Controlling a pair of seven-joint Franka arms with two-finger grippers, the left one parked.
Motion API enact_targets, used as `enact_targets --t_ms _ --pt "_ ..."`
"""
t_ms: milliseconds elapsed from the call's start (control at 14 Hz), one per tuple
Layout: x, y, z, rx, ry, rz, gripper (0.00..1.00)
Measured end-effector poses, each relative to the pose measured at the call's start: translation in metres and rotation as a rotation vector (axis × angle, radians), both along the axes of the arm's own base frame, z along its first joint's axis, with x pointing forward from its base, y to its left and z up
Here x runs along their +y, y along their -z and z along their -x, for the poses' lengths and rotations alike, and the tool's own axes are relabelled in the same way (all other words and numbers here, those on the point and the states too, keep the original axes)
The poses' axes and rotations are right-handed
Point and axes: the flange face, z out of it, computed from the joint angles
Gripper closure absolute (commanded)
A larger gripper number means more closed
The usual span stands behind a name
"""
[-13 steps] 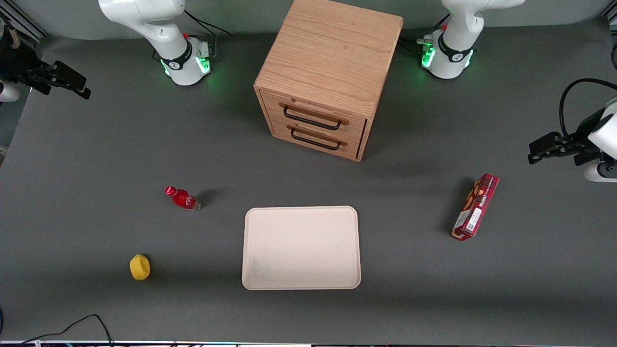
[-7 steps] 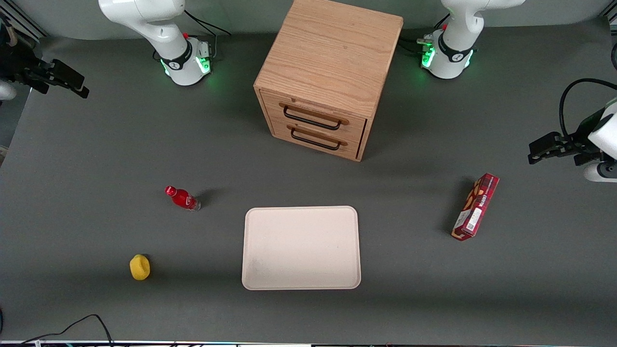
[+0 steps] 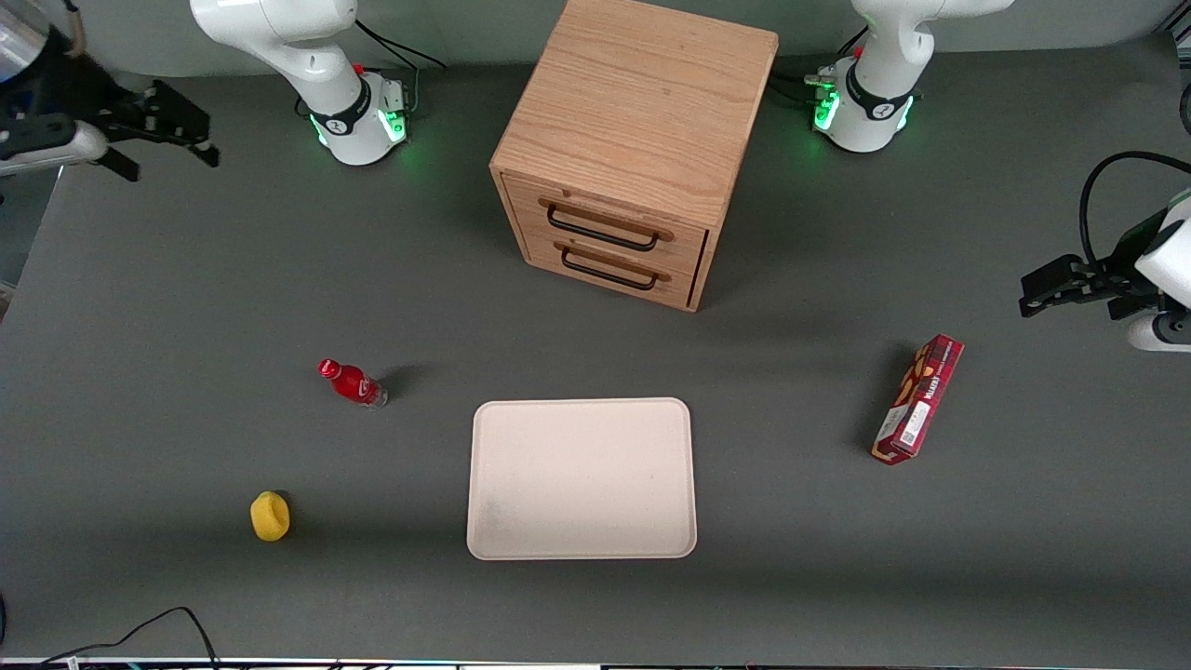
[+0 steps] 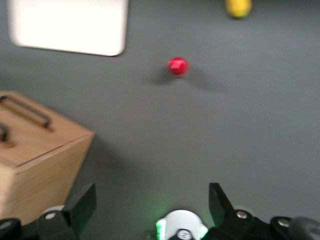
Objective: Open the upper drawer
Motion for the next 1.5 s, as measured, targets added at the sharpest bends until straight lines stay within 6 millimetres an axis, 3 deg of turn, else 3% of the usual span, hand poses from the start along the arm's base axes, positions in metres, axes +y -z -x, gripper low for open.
enact_targets --t_ms 500,714,1071,1286,1500 --pt "0.150 0.044 -0.012 0.103 -0.402 -0.222 0.00" --pt "0.180 0.080 -0.036 0.161 -0.464 -0.337 0.00" --pt "0.256 0.175 -0.073 0.193 -0.503 -0.442 0.00" --pt "0.291 0.216 -0.078 0.183 -0.527 -0.466 0.00" --pt "0.316 0.238 -0.073 0.178 -0.565 -0.469 0.00"
